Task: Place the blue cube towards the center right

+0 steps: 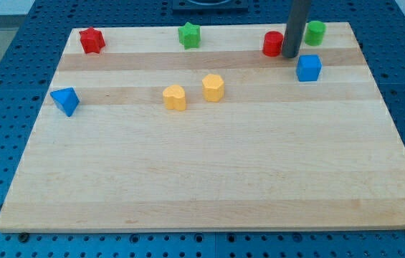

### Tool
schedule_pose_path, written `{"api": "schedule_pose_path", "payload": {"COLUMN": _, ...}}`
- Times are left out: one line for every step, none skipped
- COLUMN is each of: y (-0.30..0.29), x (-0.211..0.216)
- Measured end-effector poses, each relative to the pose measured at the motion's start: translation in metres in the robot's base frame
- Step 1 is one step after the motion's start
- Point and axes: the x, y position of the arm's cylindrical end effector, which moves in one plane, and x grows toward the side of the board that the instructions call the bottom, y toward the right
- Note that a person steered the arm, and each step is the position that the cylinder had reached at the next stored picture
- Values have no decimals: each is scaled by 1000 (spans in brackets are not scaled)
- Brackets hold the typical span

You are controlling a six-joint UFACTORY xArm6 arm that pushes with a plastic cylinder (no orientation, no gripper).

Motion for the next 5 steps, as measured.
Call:
{"api": "schedule_pose_path", "payload": {"y": 14, "x": 24}}
{"api": "schedule_pose_path", "payload": {"y": 24, "x": 55}}
{"api": "schedule_pose_path", "payload": {"y": 31, "x": 70}}
{"api": "schedule_pose_path", "payload": {"y": 31, "x": 68}}
{"api": "schedule_pose_path", "payload": {"y": 29, "x": 58}}
